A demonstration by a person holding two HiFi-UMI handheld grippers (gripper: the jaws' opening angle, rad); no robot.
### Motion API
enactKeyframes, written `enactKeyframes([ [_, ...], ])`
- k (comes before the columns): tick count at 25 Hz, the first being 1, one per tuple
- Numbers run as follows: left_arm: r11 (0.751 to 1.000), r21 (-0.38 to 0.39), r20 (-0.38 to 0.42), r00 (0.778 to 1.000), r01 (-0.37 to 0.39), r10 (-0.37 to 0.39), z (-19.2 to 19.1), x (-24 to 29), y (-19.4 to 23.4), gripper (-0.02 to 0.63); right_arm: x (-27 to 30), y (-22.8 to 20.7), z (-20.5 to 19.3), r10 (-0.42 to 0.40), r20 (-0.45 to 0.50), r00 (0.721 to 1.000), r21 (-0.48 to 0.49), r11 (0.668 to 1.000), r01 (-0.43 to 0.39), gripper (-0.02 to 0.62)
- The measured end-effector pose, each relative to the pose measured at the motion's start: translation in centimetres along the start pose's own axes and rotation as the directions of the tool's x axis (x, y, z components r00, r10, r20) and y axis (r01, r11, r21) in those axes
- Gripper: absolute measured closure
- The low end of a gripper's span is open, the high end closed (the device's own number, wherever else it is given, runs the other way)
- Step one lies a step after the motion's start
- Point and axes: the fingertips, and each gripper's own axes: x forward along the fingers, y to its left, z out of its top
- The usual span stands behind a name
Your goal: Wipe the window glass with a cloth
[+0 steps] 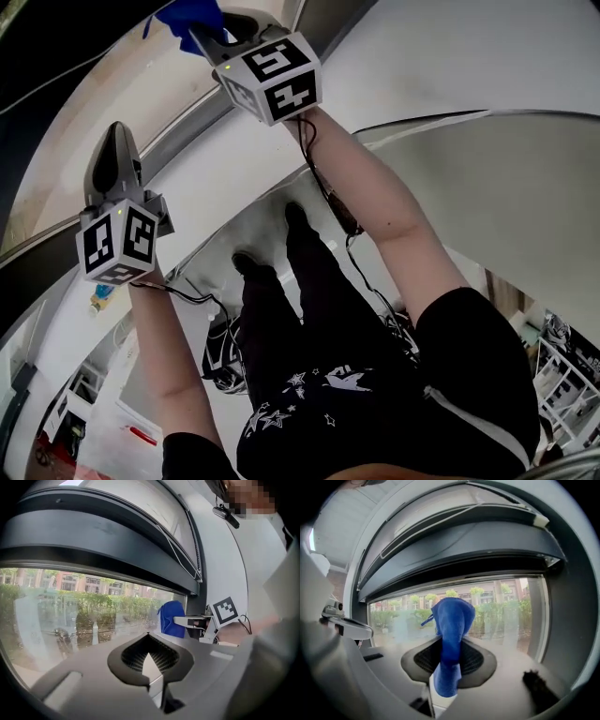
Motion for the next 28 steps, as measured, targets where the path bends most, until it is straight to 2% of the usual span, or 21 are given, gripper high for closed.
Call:
enactKeyframes([
  [3,1.000,0.004,0.001,1.000,0.020,-0.020,-0.3,1.5,-1.5,0.597,-0.6,-3.0,-0.5,-0.046,0.001,0.999,0.010,0.999,0.046,0.509],
  [10,0.998,0.001,-0.008,0.998,0.069,-0.069,-0.2,6.8,-7.4,0.597,-4.2,-14.4,-0.9,-0.200,0.005,0.980,0.083,0.977,0.199,0.509],
  [15,0.997,-0.028,0.013,0.997,0.071,-0.071,-0.3,7.6,-8.2,0.597,-5.2,-15.7,-0.5,-0.223,0.033,0.974,0.112,0.970,0.218,0.509],
  [18,0.997,-0.053,0.018,0.999,0.049,-0.048,-1.2,7.2,-7.5,0.597,-4.9,-15.0,-1.0,-0.198,0.024,0.980,0.115,0.974,0.194,0.509],
  [21,0.998,-0.061,0.009,1.000,-0.009,0.010,-2.7,5.5,-4.8,0.597,-4.6,-12.2,-1.8,-0.168,0.012,0.986,0.120,0.979,0.165,0.509],
  [25,0.994,-0.071,0.003,0.997,-0.081,0.082,-4.2,1.1,0.1,0.597,-3.6,-4.8,-3.5,-0.087,-0.015,0.996,0.131,0.988,0.088,0.509],
  [28,0.984,-0.083,0.003,0.987,-0.160,0.160,-5.6,-3.9,4.9,0.597,-1.9,3.5,-5.5,0.035,-0.050,0.998,0.129,0.991,-0.028,0.509],
])
